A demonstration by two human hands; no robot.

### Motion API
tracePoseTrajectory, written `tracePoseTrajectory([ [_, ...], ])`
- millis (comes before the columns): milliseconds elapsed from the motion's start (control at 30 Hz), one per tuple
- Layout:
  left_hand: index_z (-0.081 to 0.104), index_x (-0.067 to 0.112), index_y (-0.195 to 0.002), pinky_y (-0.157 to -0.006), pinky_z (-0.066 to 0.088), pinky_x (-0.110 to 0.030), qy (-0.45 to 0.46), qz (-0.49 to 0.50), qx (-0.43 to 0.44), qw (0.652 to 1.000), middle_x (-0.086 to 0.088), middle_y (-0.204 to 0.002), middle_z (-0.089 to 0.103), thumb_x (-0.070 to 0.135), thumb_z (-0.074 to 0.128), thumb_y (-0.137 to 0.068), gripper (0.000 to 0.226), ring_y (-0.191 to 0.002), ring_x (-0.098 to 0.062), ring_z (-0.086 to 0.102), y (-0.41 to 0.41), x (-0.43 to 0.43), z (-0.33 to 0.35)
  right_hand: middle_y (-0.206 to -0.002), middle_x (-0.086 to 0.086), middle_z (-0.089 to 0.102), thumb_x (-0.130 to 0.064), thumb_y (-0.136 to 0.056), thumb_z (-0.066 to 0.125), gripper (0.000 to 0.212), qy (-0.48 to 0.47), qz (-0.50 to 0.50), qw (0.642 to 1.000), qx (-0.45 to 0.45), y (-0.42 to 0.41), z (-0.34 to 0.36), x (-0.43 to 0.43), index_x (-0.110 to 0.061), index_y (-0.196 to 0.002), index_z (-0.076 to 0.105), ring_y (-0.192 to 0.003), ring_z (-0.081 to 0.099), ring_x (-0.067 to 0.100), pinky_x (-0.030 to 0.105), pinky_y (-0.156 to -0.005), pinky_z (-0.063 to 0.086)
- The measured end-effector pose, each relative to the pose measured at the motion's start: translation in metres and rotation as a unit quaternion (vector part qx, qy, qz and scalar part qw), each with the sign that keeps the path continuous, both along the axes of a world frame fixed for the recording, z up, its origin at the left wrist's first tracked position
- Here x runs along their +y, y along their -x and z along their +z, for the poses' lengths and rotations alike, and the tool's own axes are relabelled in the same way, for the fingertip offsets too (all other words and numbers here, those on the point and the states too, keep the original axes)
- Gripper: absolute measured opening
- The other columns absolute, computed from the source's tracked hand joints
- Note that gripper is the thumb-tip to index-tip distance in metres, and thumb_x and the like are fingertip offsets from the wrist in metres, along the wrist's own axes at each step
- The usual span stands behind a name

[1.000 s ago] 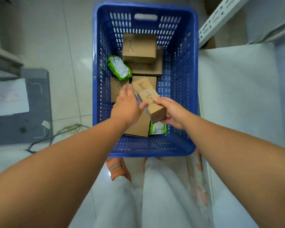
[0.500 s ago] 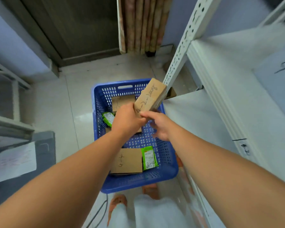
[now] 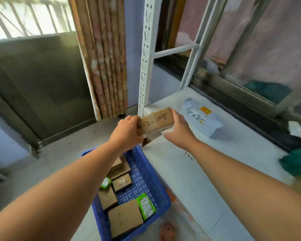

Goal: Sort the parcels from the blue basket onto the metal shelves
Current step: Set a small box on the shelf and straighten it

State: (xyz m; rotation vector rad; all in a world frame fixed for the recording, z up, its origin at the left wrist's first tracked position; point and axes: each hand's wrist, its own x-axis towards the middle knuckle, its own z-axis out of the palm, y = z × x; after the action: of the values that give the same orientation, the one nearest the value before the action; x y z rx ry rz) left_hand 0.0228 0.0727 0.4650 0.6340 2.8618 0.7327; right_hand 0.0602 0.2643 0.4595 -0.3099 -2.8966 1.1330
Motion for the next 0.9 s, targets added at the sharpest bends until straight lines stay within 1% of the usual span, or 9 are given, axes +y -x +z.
tracePoseTrajectory([
  [67, 0.046, 0.016, -0.135, -0.1, 0.044, -0.036, 0.022, -0.055, 0.019, 0.998, -0.002, -0.128, 0.051, 0.022, 0.073, -0.076, 0.064, -0.116, -0.024, 0.048, -0.011, 0.019, 0.028, -0.154, 0.005, 0.016, -0.015, -0.079, 0.064, 0.094, -0.101, 0.003, 0.995, 0.016, -0.024, 0.032, 0.019, -0.032, -0.151, 0.007, -0.138, 0.025, 0.026, 0.038, -0.109, 0.034],
  [100, 0.044, 0.017, -0.136, -0.1, 0.044, -0.035, 0.034, -0.083, 0.036, 0.995, -0.002, -0.129, 0.05, 0.021, 0.072, -0.077, 0.066, -0.116, -0.024, 0.048, -0.016, 0.029, 0.041, -0.154, 0.004, 0.014, -0.016, -0.079, 0.063, 0.093, -0.156, 0.007, 0.987, 0.024, -0.036, 0.044, 0.03, -0.035, -0.151, 0.007, -0.138, 0.026, 0.027, 0.039, -0.106, 0.037],
  [200, 0.043, 0.019, -0.135, -0.096, 0.046, -0.032, 0.046, -0.147, 0.067, 0.986, -0.002, -0.129, 0.049, 0.018, 0.069, -0.079, 0.062, -0.114, -0.021, 0.048, -0.033, 0.063, 0.072, -0.149, -0.001, 0.026, -0.023, -0.083, 0.064, 0.075, -0.255, -0.004, 0.967, 0.023, -0.076, 0.073, 0.062, -0.031, -0.146, 0.026, -0.134, 0.033, 0.025, 0.04, -0.097, 0.045],
  [267, 0.043, 0.021, -0.134, -0.092, 0.048, -0.03, 0.058, -0.19, 0.079, 0.977, -0.001, -0.128, 0.05, 0.019, 0.068, -0.08, 0.06, -0.113, -0.02, 0.049, -0.048, 0.087, 0.09, -0.146, -0.003, 0.031, -0.028, -0.083, 0.066, 0.071, -0.259, -0.031, 0.965, 0.008, -0.106, 0.089, 0.083, -0.03, -0.144, 0.03, -0.131, 0.036, 0.023, 0.041, -0.095, 0.047],
  [400, 0.044, 0.022, -0.134, -0.082, 0.047, -0.027, 0.093, -0.286, 0.114, 0.947, 0.0, -0.127, 0.052, 0.033, 0.068, -0.082, 0.058, -0.11, -0.019, 0.052, -0.083, 0.134, 0.124, -0.139, -0.001, 0.04, -0.035, -0.083, 0.067, 0.07, -0.272, -0.054, 0.96, -0.034, -0.166, 0.117, 0.125, -0.029, -0.143, 0.031, -0.125, 0.043, 0.021, 0.039, -0.096, 0.046],
  [533, 0.046, 0.027, -0.131, -0.092, 0.051, -0.035, 0.108, -0.338, 0.147, 0.923, 0.002, -0.125, 0.055, 0.033, 0.07, -0.082, 0.056, -0.108, -0.019, 0.055, -0.12, 0.177, 0.152, -0.131, -0.003, 0.045, -0.039, -0.078, 0.07, 0.067, -0.254, -0.105, 0.961, -0.042, -0.223, 0.143, 0.157, -0.034, -0.135, 0.036, -0.117, 0.05, 0.022, 0.045, -0.095, 0.046],
  [633, 0.045, 0.026, -0.133, -0.091, 0.051, -0.032, 0.078, -0.375, 0.14, 0.913, 0.003, -0.125, 0.054, 0.032, 0.07, -0.083, 0.055, -0.108, -0.018, 0.055, -0.155, 0.204, 0.173, -0.129, -0.002, 0.046, -0.04, -0.077, 0.07, 0.066, -0.254, -0.127, 0.958, -0.043, -0.267, 0.163, 0.177, -0.033, -0.134, 0.037, -0.116, 0.049, 0.021, 0.044, -0.095, 0.046],
  [833, 0.039, 0.017, -0.14, -0.097, 0.043, -0.03, 0.095, -0.417, 0.158, 0.89, -0.005, -0.133, 0.051, 0.034, 0.069, -0.082, 0.067, -0.116, -0.021, 0.051, -0.245, 0.244, 0.198, -0.123, -0.007, 0.045, -0.036, -0.081, 0.068, 0.06, -0.247, -0.16, 0.955, -0.026, -0.377, 0.198, 0.203, -0.032, -0.134, 0.041, -0.11, 0.049, 0.014, 0.034, -0.093, 0.046],
  [900, 0.039, 0.016, -0.14, -0.098, 0.042, -0.03, 0.102, -0.426, 0.174, 0.882, -0.005, -0.134, 0.052, 0.035, 0.07, -0.081, 0.069, -0.117, -0.021, 0.051, -0.273, 0.258, 0.203, -0.119, -0.006, 0.046, -0.037, -0.079, 0.07, 0.058, -0.243, -0.175, 0.954, -0.021, -0.412, 0.201, 0.208, -0.034, -0.131, 0.041, -0.107, 0.051, 0.015, 0.036, -0.092, 0.047],
])
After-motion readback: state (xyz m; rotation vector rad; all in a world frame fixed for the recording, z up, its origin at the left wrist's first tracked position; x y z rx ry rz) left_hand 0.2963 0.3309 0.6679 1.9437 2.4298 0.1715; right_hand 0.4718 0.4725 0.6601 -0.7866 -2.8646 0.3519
